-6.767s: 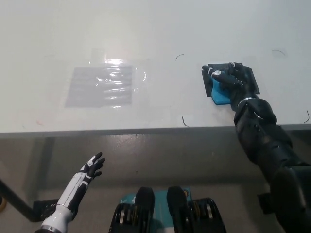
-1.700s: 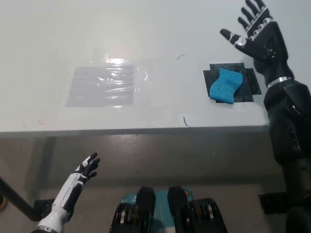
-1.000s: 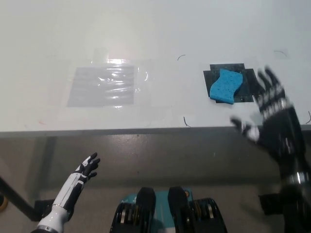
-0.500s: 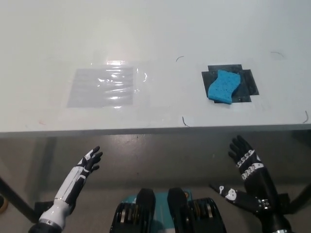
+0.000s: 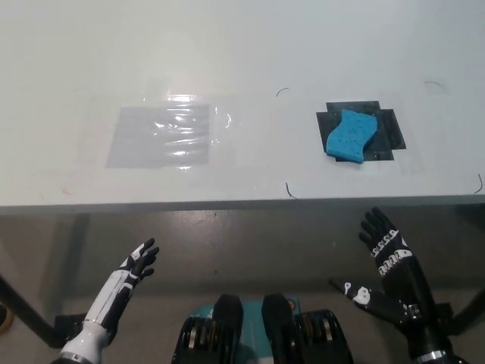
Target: A soft sponge is kept on the balc marked spot on the table infront of the robot and it uses its right hand fist to press down on it and drrags it across the table in a back and forth manner twice to clean it
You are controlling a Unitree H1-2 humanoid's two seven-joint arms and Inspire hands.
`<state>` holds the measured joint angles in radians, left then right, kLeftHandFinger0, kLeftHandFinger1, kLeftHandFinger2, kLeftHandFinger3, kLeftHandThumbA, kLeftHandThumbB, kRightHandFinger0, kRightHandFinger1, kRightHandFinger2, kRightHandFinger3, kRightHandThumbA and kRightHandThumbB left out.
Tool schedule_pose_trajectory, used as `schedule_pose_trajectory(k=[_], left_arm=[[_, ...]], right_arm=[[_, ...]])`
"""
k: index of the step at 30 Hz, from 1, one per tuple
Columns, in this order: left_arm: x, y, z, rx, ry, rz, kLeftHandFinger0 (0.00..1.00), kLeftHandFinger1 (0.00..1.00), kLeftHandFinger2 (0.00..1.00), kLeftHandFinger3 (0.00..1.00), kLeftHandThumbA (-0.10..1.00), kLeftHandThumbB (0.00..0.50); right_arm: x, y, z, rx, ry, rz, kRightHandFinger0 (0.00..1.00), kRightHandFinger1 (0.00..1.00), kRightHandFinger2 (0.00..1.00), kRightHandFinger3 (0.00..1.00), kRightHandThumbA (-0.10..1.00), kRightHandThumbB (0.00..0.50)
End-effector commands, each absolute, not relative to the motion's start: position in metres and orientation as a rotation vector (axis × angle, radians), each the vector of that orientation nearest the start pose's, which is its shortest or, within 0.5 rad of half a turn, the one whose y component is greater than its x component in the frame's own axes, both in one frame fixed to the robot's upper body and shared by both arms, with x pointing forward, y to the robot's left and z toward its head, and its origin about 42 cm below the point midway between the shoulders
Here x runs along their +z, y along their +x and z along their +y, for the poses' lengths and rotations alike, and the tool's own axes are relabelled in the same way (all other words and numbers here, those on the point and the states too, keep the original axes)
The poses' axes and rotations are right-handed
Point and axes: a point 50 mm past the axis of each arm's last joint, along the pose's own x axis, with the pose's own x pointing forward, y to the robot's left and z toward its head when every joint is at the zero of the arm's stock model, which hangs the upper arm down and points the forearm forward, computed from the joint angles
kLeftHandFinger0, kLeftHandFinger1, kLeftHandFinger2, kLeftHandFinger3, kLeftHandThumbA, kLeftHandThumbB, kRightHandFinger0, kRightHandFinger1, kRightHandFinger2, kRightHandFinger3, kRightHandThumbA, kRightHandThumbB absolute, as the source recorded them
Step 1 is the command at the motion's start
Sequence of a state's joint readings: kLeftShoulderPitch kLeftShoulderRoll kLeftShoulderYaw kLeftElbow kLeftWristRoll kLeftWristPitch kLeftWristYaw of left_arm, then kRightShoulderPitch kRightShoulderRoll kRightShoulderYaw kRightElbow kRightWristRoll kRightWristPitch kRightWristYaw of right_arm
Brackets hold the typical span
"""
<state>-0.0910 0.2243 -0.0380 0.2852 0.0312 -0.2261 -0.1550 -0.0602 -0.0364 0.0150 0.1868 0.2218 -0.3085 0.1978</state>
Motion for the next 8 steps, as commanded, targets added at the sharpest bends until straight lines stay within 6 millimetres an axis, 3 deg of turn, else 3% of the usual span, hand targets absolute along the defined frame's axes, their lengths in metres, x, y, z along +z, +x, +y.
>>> schedule_pose_trajectory(k=[1, 8], left_arm=[[0.0740, 0.3096, 0.2728, -0.213, 0.270, -0.066, 1.00, 1.00, 1.00, 1.00, 1.00, 0.496], [0.0750, 0.3097, 0.2721, -0.219, 0.264, -0.070, 1.00, 1.00, 1.00, 1.00, 1.00, 0.487]], right_arm=[[0.0923, 0.2998, -0.2104, 0.171, 0.161, -0.277, 1.00, 1.00, 1.00, 1.00, 1.00, 0.226], [0.0931, 0.3003, -0.2095, 0.177, 0.148, -0.276, 1.00, 1.00, 1.00, 1.00, 1.00, 0.234]])
